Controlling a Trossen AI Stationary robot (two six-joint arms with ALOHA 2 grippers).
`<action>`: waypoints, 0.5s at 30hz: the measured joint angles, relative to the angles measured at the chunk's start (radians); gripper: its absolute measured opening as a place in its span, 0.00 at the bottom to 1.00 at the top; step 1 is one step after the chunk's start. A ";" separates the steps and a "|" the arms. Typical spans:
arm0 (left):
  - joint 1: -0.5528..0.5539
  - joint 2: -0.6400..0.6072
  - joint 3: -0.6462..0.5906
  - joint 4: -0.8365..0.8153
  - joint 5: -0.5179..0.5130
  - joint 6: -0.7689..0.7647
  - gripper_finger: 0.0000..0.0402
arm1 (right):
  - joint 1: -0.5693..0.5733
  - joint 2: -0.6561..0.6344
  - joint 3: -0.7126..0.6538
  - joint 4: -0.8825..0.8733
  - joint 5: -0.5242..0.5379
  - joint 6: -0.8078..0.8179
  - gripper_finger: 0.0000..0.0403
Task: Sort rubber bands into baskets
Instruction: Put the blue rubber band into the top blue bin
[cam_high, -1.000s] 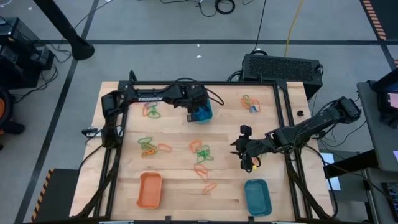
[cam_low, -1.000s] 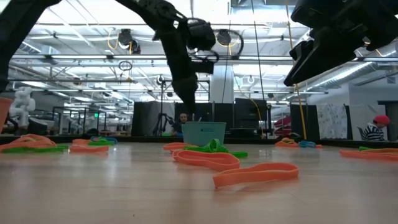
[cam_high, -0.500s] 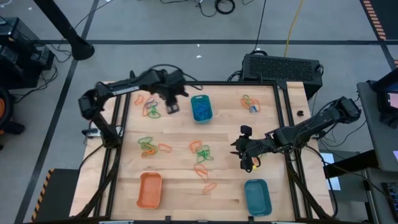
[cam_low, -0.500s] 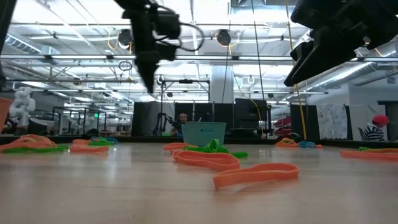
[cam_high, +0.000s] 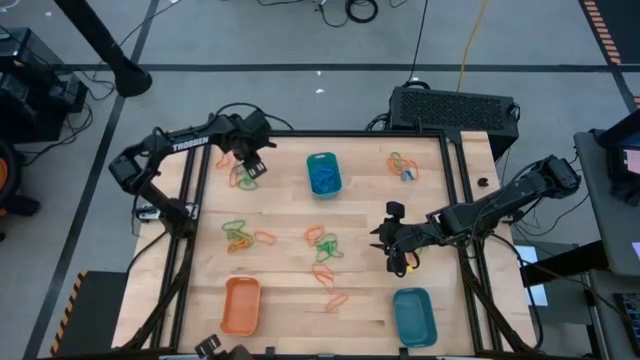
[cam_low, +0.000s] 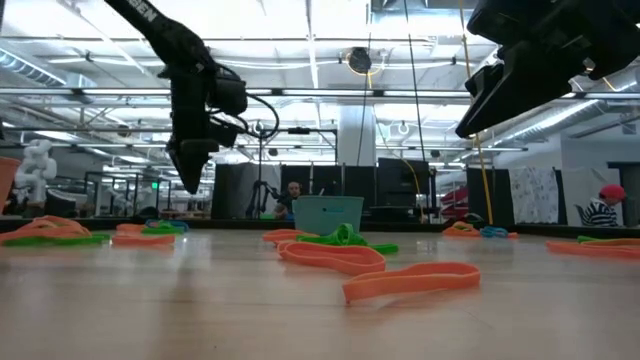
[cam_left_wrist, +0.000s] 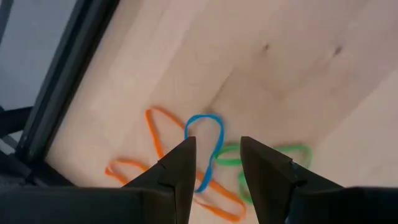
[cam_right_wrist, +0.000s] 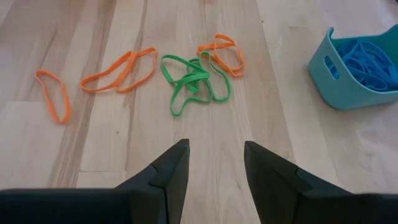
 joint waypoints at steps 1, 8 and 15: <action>0.007 0.008 0.000 0.016 -0.003 0.003 0.33 | 0.000 0.000 0.000 0.002 0.000 0.000 0.36; 0.056 0.089 -0.008 0.039 0.003 -0.006 0.33 | 0.000 0.000 0.000 0.005 0.000 0.003 0.36; 0.066 0.177 -0.021 0.055 -0.043 0.001 0.33 | 0.000 0.000 0.000 -0.002 0.000 0.003 0.36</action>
